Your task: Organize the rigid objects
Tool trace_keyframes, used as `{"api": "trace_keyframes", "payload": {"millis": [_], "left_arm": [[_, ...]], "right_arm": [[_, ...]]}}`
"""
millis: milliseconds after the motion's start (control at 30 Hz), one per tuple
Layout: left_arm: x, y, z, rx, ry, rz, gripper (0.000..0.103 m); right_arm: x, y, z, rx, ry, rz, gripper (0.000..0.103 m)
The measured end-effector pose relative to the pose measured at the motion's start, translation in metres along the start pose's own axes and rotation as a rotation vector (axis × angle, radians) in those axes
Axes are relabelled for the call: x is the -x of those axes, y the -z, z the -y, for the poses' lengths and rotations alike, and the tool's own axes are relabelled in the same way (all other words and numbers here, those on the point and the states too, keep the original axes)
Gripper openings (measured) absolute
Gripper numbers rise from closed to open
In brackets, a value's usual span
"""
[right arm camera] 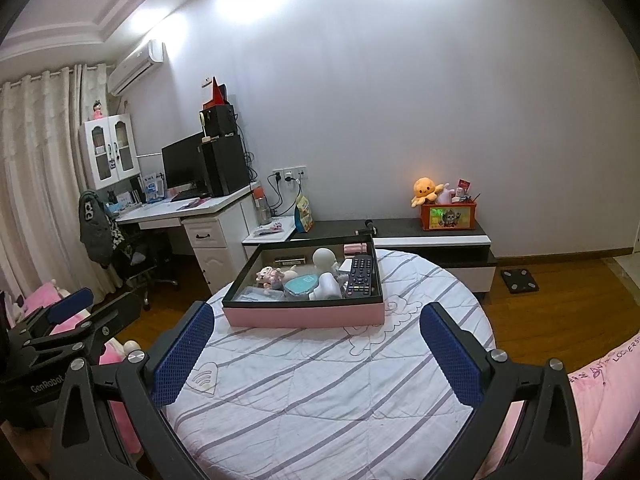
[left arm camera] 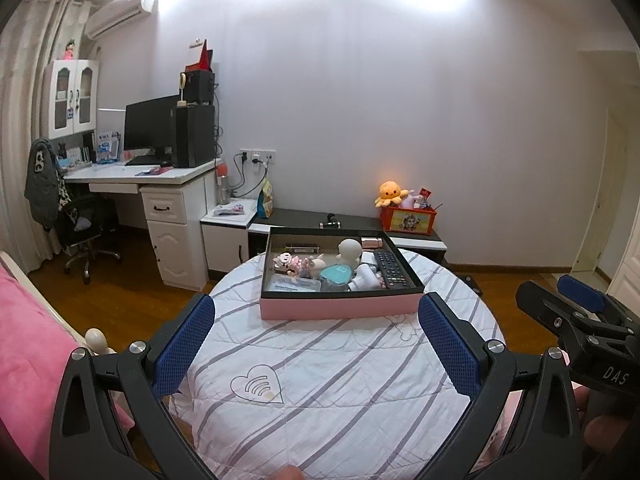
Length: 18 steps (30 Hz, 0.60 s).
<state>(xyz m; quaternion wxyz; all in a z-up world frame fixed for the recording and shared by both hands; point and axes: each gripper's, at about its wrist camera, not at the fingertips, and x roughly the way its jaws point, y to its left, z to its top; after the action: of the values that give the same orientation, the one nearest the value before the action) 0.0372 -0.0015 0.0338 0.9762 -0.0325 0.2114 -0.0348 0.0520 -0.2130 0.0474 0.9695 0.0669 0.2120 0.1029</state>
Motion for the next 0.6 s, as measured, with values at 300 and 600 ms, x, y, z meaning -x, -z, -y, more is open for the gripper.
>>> {"api": "trace_keyframes", "payload": {"millis": [300, 600], "left_arm": [[-0.0014, -0.0011, -0.0005, 0.008, 0.002, -0.020, 0.103], [0.0020, -0.0048, 0.0008, -0.015, -0.048, 0.005, 0.103]], "right_arm": [[0.0017, 0.0002, -0.0005, 0.000, 0.002, 0.001, 0.103], [0.0041, -0.0028, 0.0018, 0.004, 0.017, 0.004, 0.103]]}}
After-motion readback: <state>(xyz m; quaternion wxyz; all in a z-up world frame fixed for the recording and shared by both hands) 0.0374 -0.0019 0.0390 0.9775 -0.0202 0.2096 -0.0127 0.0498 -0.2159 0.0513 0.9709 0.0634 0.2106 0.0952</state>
